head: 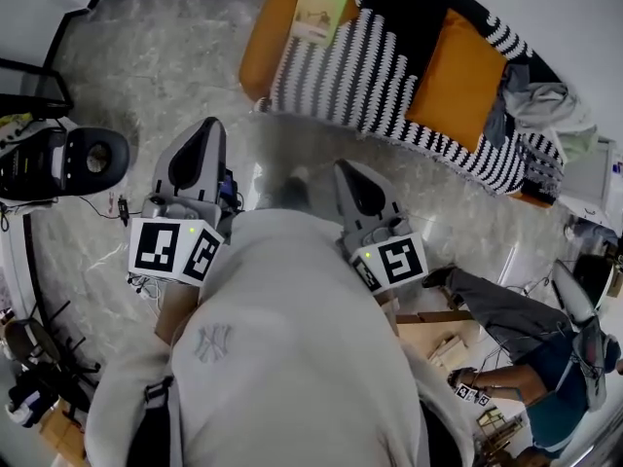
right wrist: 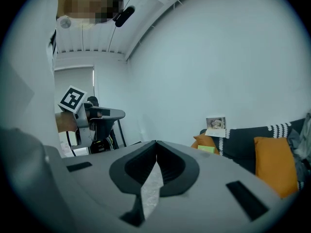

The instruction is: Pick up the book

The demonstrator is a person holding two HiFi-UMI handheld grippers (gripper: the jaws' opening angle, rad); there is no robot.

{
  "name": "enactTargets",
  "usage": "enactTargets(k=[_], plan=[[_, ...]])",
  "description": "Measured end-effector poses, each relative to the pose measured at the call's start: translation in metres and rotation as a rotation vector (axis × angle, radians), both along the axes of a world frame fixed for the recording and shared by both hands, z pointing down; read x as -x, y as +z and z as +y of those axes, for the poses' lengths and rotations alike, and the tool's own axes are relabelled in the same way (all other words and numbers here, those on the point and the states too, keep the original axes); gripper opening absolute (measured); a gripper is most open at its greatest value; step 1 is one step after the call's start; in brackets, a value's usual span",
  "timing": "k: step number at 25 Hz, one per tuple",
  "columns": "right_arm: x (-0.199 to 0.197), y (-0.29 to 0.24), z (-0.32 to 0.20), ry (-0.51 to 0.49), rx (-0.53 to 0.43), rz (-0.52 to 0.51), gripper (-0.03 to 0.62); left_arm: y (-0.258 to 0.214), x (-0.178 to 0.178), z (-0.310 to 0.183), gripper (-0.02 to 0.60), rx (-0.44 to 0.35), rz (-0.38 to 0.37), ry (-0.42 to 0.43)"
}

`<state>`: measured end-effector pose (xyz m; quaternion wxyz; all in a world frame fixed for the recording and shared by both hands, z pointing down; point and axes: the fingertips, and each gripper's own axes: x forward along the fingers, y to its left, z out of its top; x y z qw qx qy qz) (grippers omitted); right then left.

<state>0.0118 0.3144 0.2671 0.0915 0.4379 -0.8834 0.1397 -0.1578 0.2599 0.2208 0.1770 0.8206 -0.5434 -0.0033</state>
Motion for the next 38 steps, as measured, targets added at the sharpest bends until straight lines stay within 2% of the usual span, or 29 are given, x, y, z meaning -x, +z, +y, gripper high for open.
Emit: enactTargets(k=[10, 19, 27, 38], plan=[[-0.041, 0.007, -0.018, -0.014, 0.013, -0.009, 0.018, -0.010, -0.012, -0.022, 0.009, -0.052, -0.024, -0.085], [-0.045, 0.016, -0.029, -0.018, 0.040, -0.013, 0.018, -0.003, 0.001, -0.030, 0.009, -0.041, -0.034, -0.130], [-0.044, 0.022, -0.062, 0.026, 0.068, -0.005, 0.018, 0.006, 0.007, -0.069, 0.009, -0.029, -0.023, -0.101], [-0.039, 0.015, -0.134, 0.104, 0.074, -0.008, 0.018, -0.007, 0.011, -0.159, 0.009, -0.052, -0.016, -0.045]])
